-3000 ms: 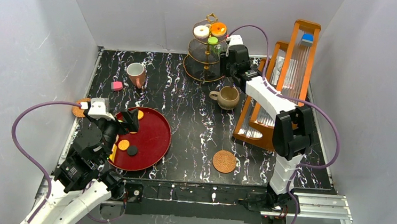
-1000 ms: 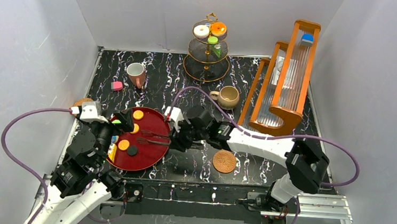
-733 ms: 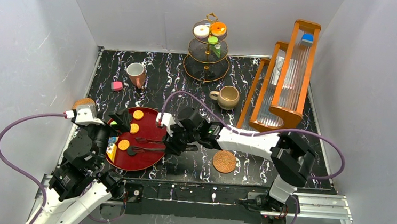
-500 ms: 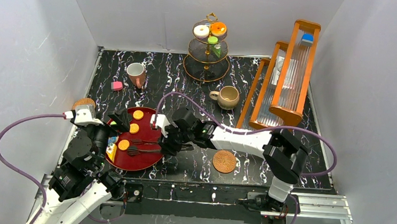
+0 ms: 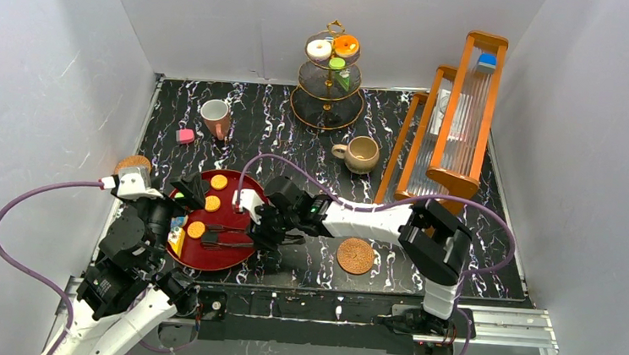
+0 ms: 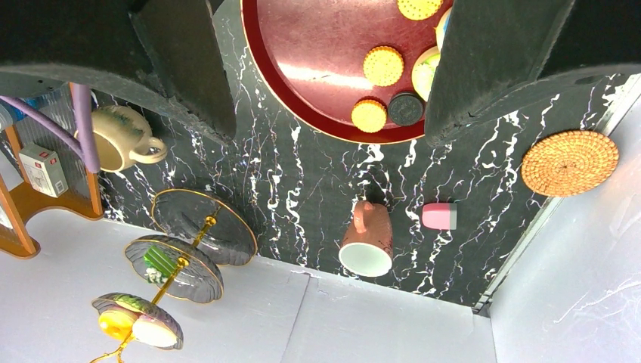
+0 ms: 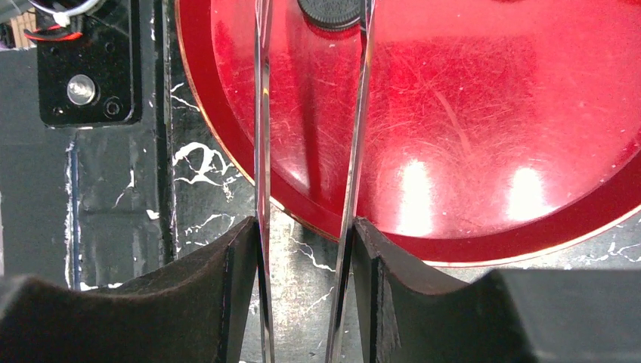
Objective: Serve the afternoon tea
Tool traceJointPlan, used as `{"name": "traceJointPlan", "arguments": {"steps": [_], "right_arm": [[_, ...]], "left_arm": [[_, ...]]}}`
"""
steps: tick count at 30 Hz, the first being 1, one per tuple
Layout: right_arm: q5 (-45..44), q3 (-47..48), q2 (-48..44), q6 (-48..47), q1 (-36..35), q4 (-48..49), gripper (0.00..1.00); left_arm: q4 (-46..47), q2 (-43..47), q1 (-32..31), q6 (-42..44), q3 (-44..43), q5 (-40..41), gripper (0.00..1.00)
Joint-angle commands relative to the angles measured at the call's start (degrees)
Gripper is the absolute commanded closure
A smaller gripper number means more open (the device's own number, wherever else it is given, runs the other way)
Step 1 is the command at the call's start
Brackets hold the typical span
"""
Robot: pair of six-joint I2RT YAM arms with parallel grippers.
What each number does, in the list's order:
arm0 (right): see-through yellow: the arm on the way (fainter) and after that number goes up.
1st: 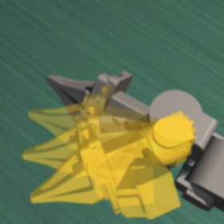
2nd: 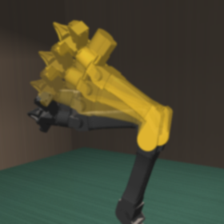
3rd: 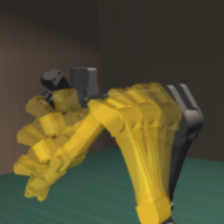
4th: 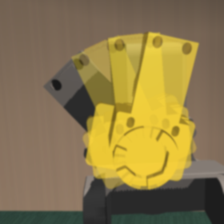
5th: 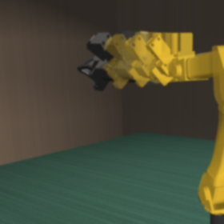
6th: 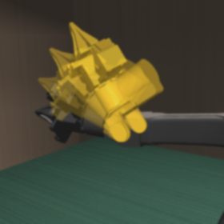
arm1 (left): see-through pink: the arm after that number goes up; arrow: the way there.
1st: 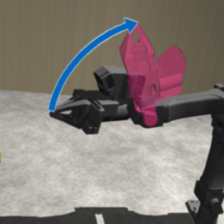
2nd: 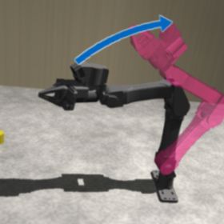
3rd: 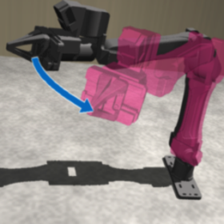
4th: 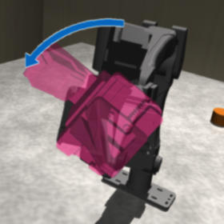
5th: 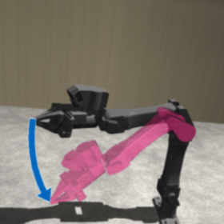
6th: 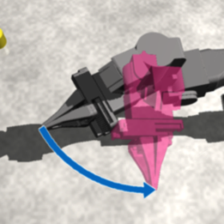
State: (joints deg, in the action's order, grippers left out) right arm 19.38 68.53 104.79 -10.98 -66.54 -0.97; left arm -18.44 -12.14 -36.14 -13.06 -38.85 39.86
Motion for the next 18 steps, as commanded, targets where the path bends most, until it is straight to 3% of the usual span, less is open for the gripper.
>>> {"name": "traceJointPlan", "arguments": {"steps": [1, 18], "right_arm": [[-0.7, 2.9, 0.1, -1.7, -0.6, 0.1, 0.45], [-3.9, 3.1, 0.4, -2.4, -0.6, 1.1, 0.44]], "left_arm": [[1.1, 0.5, -0.2, -0.2, 0.0, 1.1, 0.08], [1.5, 0.5, -0.2, 0.1, 0.3, 0.7, 0.08]]}}
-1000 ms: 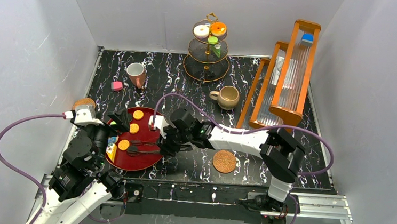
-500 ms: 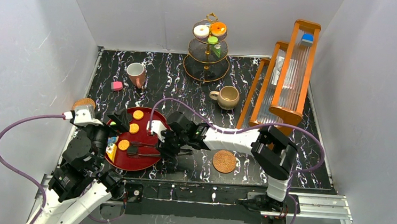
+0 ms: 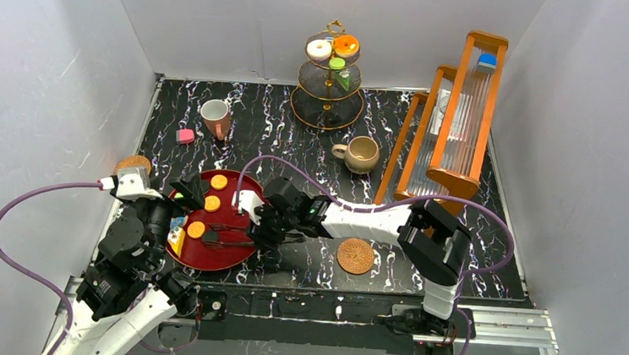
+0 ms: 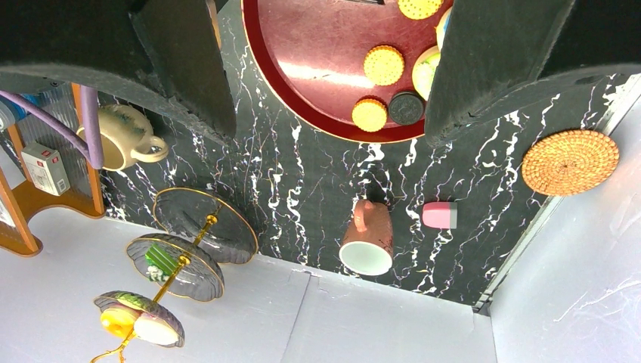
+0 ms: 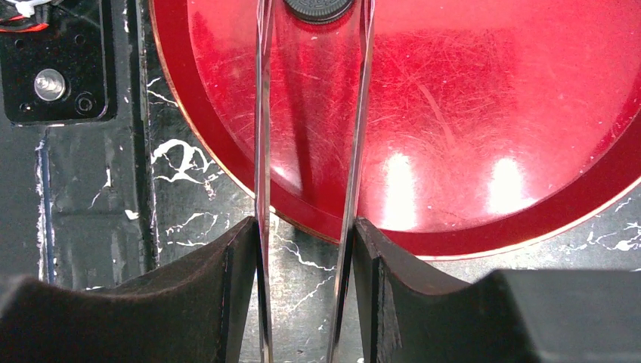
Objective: Serve the afternoon tea
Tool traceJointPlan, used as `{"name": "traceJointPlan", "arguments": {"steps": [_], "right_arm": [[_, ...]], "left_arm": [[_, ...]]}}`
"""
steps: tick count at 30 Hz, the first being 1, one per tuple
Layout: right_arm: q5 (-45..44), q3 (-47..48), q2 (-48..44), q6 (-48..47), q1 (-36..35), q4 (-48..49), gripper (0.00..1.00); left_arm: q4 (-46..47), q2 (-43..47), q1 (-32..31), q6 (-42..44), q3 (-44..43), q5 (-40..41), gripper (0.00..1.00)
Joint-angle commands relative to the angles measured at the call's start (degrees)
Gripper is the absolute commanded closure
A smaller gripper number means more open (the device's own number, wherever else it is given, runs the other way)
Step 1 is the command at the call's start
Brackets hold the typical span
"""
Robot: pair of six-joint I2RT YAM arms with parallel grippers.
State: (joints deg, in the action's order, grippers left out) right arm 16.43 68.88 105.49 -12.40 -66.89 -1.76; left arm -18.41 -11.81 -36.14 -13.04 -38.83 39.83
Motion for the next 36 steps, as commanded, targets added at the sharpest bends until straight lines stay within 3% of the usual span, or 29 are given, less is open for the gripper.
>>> {"name": "traceJointPlan", "arguments": {"steps": [1, 26, 36], "right_arm": [[-0.9, 2.8, -0.3, -1.0, -0.3, 1.8, 0.44], [-0.5, 3.5, -1.4, -0.4, -0.2, 1.8, 0.52], [-3.5, 5.6, -4.4, 1.8, 1.0, -4.0, 0.56]], "left_arm": [[1.4, 0.1, -0.2, 0.0, 0.2, 0.7, 0.08], [1.3, 0.4, -0.2, -0.1, 0.2, 0.6, 0.08], [0.9, -1.0, -0.2, -0.5, -0.1, 0.8, 0.08]]}}
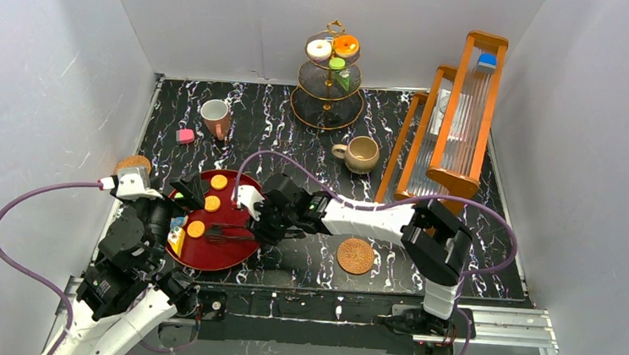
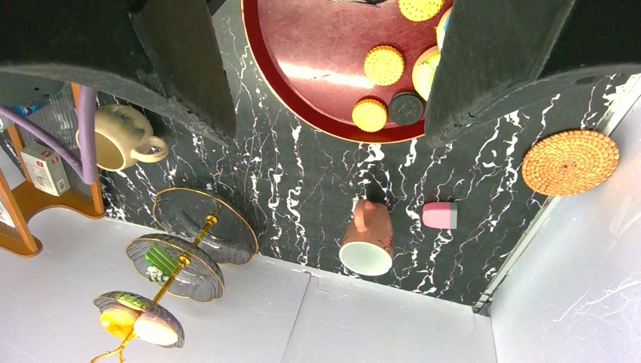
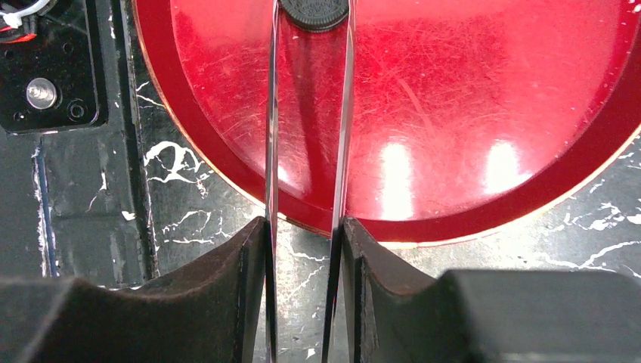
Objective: Serve the afternoon tea
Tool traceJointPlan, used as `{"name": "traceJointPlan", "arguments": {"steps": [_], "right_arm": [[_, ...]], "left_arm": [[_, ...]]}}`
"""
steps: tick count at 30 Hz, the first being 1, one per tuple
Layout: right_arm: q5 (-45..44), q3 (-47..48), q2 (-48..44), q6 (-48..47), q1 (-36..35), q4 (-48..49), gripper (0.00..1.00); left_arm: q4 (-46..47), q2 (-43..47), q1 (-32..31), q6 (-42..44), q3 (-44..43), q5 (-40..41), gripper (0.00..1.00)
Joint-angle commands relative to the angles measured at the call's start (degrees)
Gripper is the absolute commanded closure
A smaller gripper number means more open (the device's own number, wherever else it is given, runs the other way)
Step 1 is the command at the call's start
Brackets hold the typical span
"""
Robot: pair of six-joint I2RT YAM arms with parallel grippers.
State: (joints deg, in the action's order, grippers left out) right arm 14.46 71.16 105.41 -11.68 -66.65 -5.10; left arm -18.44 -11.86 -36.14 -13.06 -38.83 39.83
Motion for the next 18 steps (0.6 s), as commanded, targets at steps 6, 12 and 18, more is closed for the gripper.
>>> {"name": "traceJointPlan", "arguments": {"steps": [6, 12, 18], "right_arm": [[-4.6, 3.8, -6.2, 2.8, 3.9, -1.0, 0.57], [-7.0, 4.8, -9.4, 5.2, 9.2, -1.5, 0.58], [-17.2, 6.2, -13.0, 9.0, 15.7, -1.3, 0.58]], "left_arm": [[0.8, -1.3, -0.2, -0.6, -0.2, 0.5, 0.08], [0.6, -1.8, -0.2, -0.6, -0.2, 0.4, 0.08], [0.5, -2.1, -0.2, -0.6, -0.3, -0.6, 0.08]]}}
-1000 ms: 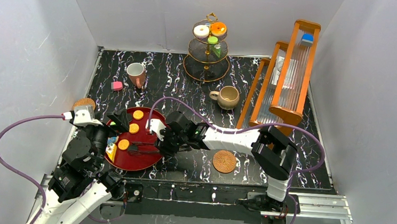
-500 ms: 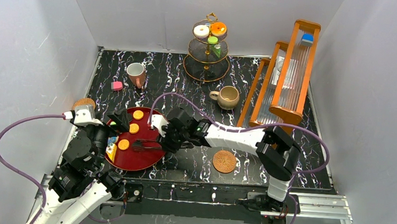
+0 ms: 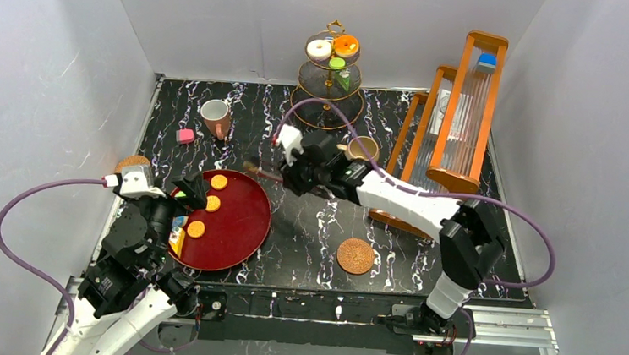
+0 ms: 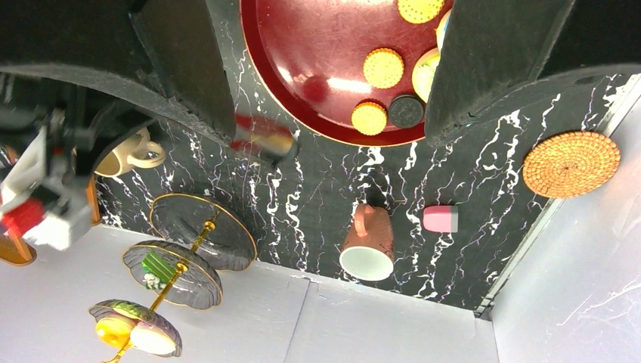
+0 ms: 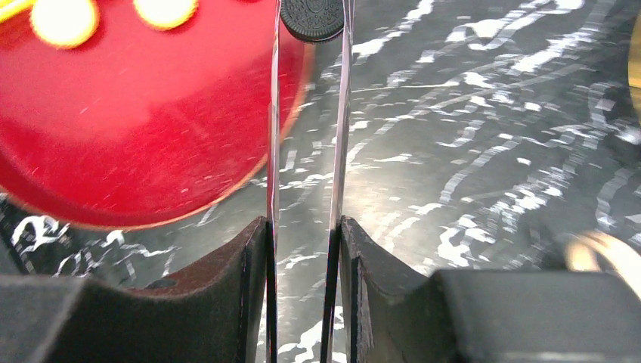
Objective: Serve the afternoon tea
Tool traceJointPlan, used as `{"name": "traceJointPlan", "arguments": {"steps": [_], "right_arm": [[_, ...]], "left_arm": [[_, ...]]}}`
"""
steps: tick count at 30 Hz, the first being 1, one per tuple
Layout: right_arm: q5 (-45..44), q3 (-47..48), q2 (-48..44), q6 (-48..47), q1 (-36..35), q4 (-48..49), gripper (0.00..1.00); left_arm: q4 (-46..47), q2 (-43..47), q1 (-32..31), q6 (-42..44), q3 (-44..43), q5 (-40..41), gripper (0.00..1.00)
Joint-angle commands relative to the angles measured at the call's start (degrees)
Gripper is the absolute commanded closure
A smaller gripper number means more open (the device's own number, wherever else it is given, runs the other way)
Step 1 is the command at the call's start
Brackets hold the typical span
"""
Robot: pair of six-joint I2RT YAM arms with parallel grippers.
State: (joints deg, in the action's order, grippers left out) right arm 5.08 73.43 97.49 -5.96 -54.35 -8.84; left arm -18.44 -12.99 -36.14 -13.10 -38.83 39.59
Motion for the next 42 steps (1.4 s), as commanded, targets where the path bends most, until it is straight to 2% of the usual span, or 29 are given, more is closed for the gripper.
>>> {"name": "traceJointPlan", "arguments": {"steps": [1, 5, 11, 20, 42], "right_arm": [[-8.8, 4.4, -5.5, 4.2, 4.6, 2.4, 0.58], [-10.2, 7.6, -5.5, 7.4, 10.1, 2.4, 0.58], [-13.8, 15.3, 0.1, 9.5, 14.3, 0.9, 0.58], [-21.1, 28.0, 10.4, 10.7, 15.3, -1.3, 0.58], [-21.1, 39.6, 21.4, 16.1, 19.2, -1.7, 0.56]], "left_arm": [[0.6, -1.1, -0.2, -0.5, -0.4, -0.6, 0.08], [0.4, -1.5, -0.2, -0.5, -0.5, -1.2, 0.08], [0.5, -2.0, -0.2, -0.6, -0.6, -1.9, 0.08], [0.4, -2.0, -0.2, -0.6, -0.7, -2.6, 0.08], [0.5, -1.8, -0.2, -0.6, -0.6, -2.5, 0.08]]}}
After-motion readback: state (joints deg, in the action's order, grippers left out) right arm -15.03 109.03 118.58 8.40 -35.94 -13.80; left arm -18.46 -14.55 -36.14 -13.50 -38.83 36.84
